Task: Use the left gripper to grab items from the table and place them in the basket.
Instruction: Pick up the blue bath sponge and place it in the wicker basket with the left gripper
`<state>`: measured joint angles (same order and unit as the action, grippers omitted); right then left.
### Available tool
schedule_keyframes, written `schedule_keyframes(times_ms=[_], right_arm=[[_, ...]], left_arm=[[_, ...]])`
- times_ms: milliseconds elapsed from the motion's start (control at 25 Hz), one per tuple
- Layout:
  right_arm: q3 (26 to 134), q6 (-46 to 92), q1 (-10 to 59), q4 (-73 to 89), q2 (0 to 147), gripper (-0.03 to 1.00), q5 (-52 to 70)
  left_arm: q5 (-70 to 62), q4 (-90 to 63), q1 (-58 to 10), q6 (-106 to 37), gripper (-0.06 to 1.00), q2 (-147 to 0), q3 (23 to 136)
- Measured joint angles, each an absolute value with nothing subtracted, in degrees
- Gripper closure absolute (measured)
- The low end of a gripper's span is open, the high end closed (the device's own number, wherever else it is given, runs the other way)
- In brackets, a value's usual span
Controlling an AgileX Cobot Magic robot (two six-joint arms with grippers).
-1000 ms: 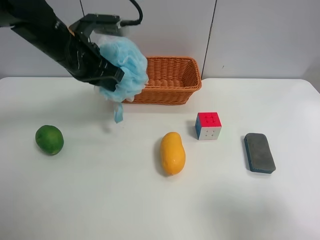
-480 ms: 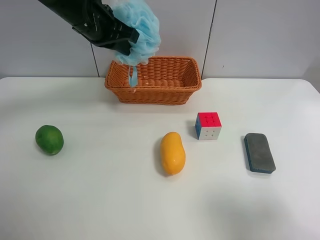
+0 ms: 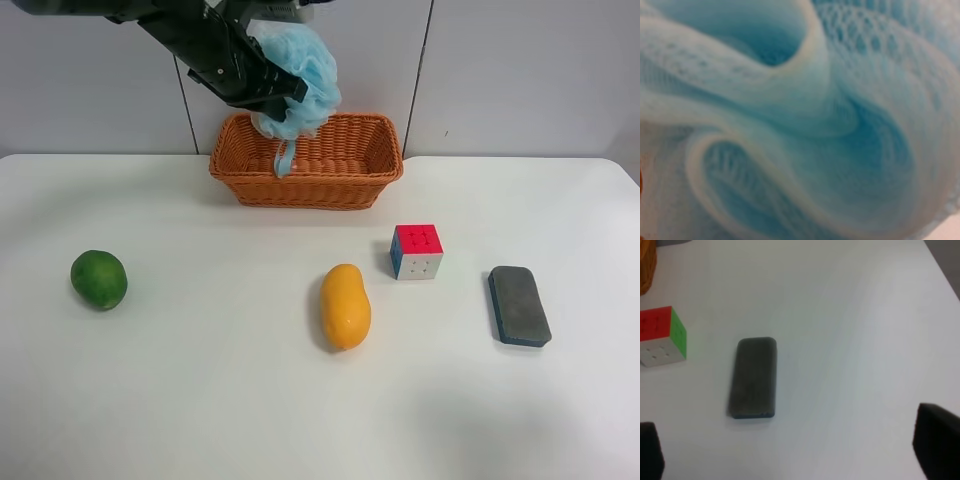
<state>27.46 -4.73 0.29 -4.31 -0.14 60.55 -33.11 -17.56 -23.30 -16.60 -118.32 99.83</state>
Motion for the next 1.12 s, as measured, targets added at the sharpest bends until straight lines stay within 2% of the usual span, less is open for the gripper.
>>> schedule_keyframes(times_ms=[680,1120], right_arm=[[27.5,-4.7,0.3,-4.3,-0.1,-0.02,60.6],[27.5,-4.7,0.3,-4.3,-0.1,-0.02,60.6]], left_arm=[[-27.3,-17.6,-23.3,-16.6,0.83,-130.0,102.5],[-25.8,-17.6,-23.3,-16.6,0.83,-130.7,102.5]])
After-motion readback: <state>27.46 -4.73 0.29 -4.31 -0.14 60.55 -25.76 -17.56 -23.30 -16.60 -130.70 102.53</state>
